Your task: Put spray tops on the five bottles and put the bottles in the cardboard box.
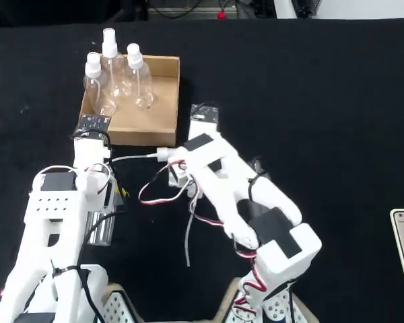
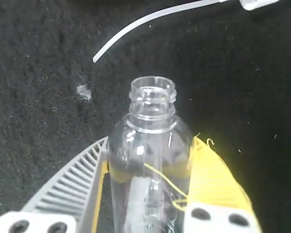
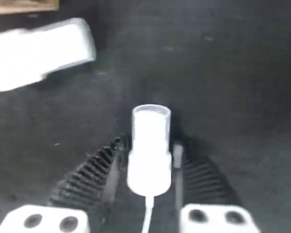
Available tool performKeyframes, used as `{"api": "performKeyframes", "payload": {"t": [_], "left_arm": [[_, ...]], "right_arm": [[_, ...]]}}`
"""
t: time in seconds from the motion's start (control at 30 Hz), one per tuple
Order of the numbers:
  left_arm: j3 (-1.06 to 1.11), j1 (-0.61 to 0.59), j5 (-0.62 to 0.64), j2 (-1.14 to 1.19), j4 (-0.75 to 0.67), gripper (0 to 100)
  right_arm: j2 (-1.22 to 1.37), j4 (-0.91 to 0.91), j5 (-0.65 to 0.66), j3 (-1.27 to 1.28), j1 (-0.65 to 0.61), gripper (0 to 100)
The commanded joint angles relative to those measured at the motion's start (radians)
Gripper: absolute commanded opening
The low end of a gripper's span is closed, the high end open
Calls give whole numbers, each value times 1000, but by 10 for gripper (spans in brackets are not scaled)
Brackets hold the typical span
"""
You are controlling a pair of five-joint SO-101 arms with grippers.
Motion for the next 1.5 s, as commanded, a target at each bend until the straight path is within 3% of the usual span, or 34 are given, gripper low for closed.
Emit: {"api": "performKeyframes", "payload": {"t": [0.0, 0.27, 0.47, 0.73, 0.93, 1.2, 1.33, 1.47], "left_arm": [[-10, -1, 8, -23, -12, 159], [-7, 8, 9, -187, -18, 159], [105, 8, 9, -381, -135, 159], [289, 41, 8, -554, -305, 159], [398, 148, 8, -784, -308, 159], [555, 166, 17, -1111, -301, 159], [570, 173, 103, -1129, -302, 159], [570, 254, 112, -1123, -305, 159]], "right_arm": [[-67, 12, 54, -42, 2, 27], [-317, 115, 178, -128, 44, 12], [-512, 178, 250, -226, 149, 15], [-707, 170, 242, -289, 207, 15], [-759, 166, 140, -294, 186, 15], [-865, 98, 132, -294, 187, 15], [-906, 71, 132, -295, 184, 15], [-903, 2, 132, -294, 147, 15]]}}
